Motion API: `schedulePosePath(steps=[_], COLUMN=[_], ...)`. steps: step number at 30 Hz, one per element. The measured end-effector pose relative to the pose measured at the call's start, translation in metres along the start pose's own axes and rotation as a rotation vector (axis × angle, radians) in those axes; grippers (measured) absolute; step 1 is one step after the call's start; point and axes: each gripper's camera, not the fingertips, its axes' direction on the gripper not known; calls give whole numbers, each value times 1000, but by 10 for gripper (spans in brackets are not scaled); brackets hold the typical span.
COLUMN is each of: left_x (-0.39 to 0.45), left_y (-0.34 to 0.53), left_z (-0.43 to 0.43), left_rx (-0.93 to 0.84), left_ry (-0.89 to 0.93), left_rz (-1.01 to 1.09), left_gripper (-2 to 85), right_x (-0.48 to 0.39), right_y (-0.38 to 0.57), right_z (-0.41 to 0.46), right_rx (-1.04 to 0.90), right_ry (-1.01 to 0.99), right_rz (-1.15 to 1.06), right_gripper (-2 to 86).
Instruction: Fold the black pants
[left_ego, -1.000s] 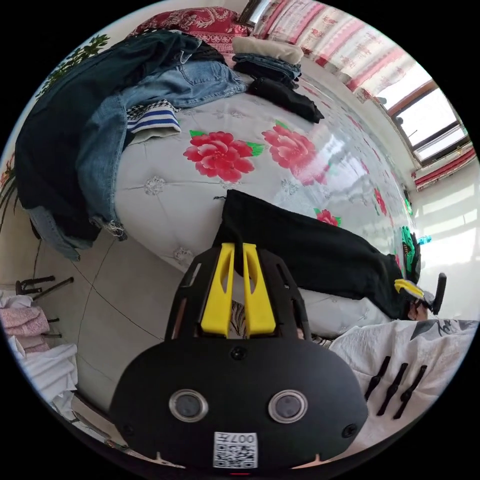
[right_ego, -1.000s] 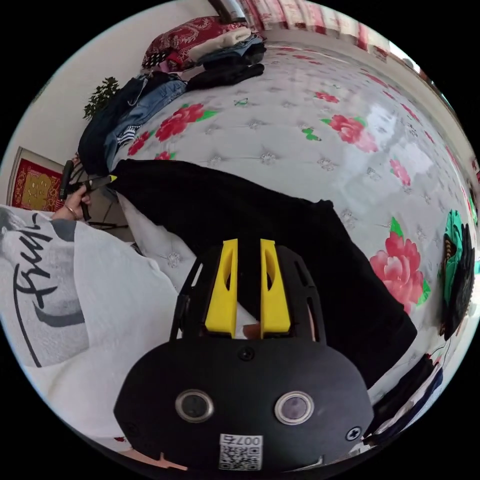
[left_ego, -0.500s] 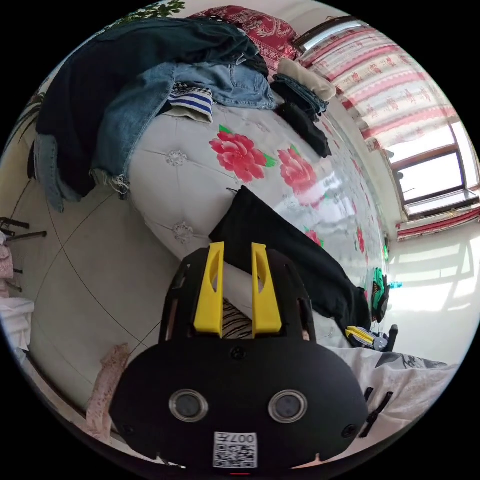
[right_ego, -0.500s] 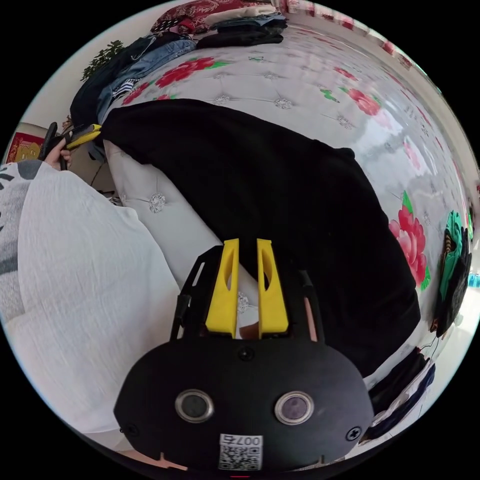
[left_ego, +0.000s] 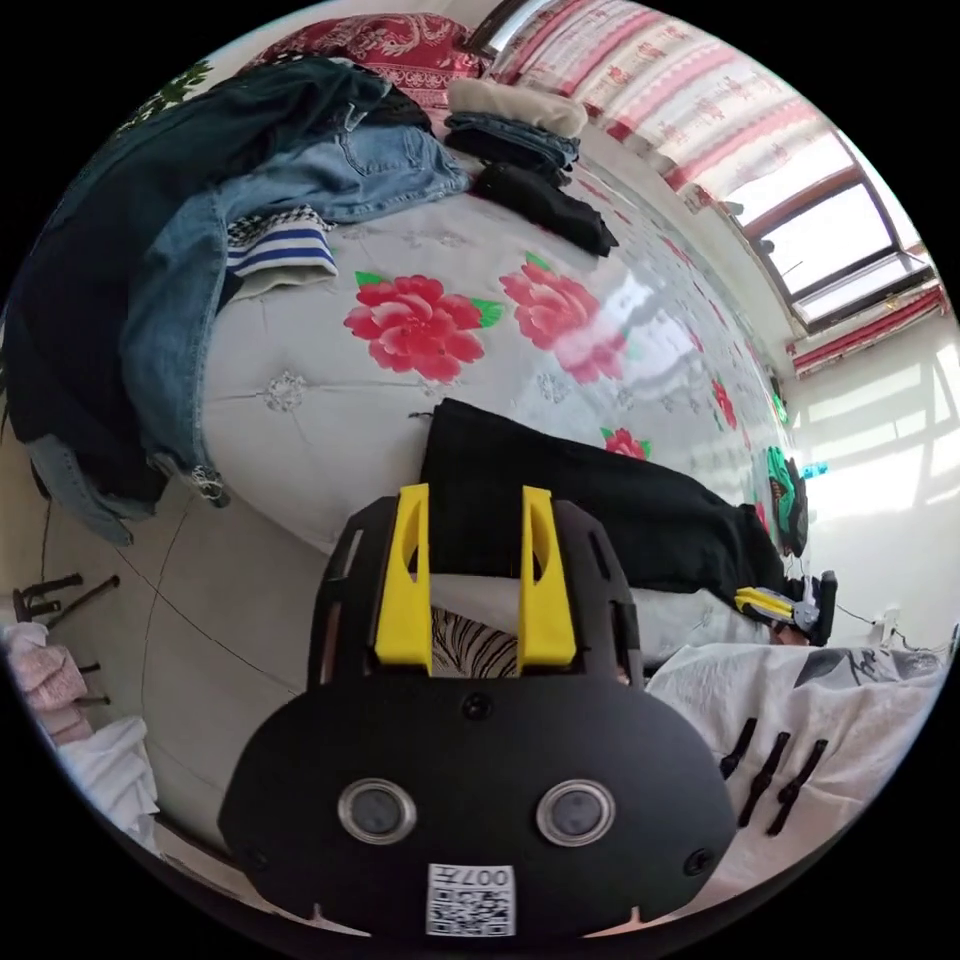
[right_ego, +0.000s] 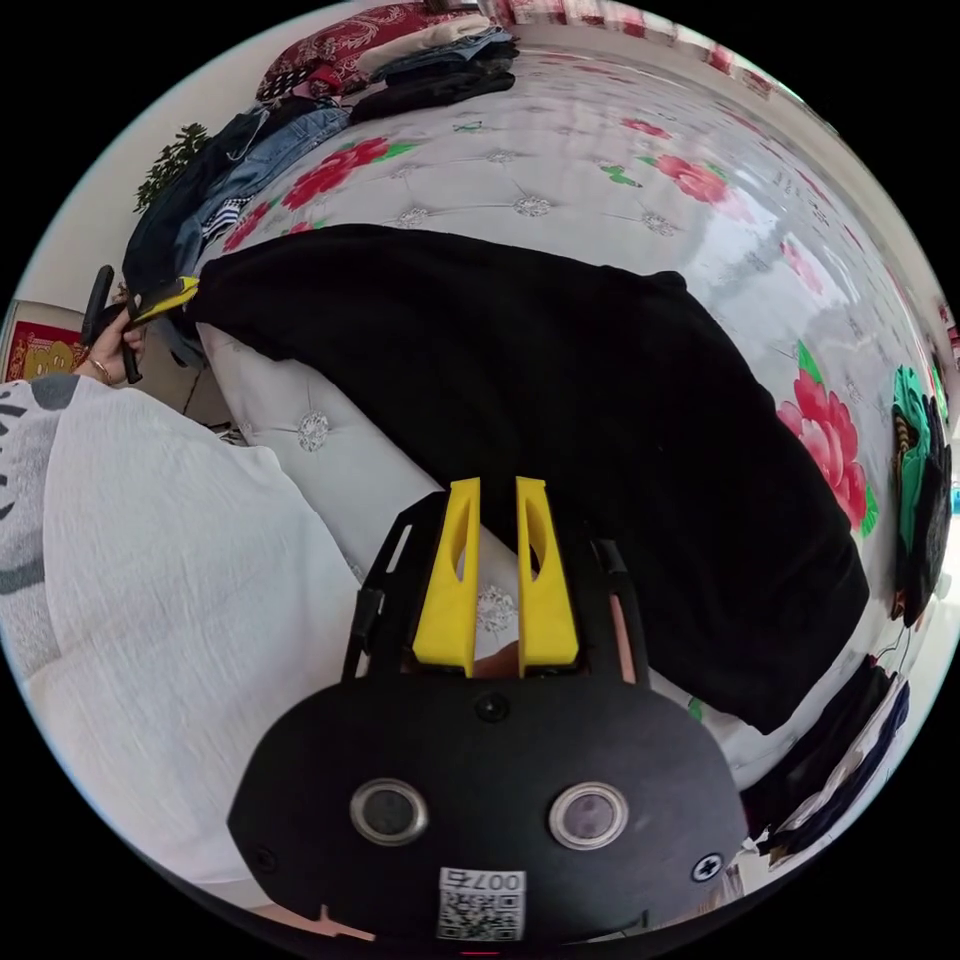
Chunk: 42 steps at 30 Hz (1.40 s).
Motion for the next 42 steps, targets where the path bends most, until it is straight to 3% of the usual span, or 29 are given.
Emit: schedulePosePath(steps=[4, 6, 8, 16, 20, 24, 28, 36, 42], left_x=[20, 33, 41, 13, -6, -43, -88, -133, -180], left_y=[-30, -39, -48, -115, -112, -78, -52, -77, -74], left_z=[22, 35, 40, 37, 11, -26, -17, 2, 5], left_rx=[-74, -120, -132, -139, -37, 74, 66, 62, 112], left_ry=[-89, -256, -251, -252, -313, -29, 189, 152, 258], left_rz=[99, 165, 249, 190, 86, -54, -241, -323, -438], left_gripper=[143, 111, 75, 56, 24, 83, 131, 112, 77], right_x=[2, 4, 4, -10, -22, -20, -24, -30, -44], right_y=[-1, -3, -5, 2, 8, 9, 17, 6, 10], right_z=[1, 1, 1, 3, 3, -3, -31, -57, -68], right_rx=[-16, -30, -47, -45, -40, -45, 93, 164, 174], right_ry=[2, -6, -9, -4, 43, 18, 3, -10, 13], right_rz=[-2, -2, -3, -31, -66, -23, 22, 4, -35], right_gripper=[60, 56, 52, 41, 31, 14, 2, 2, -2])
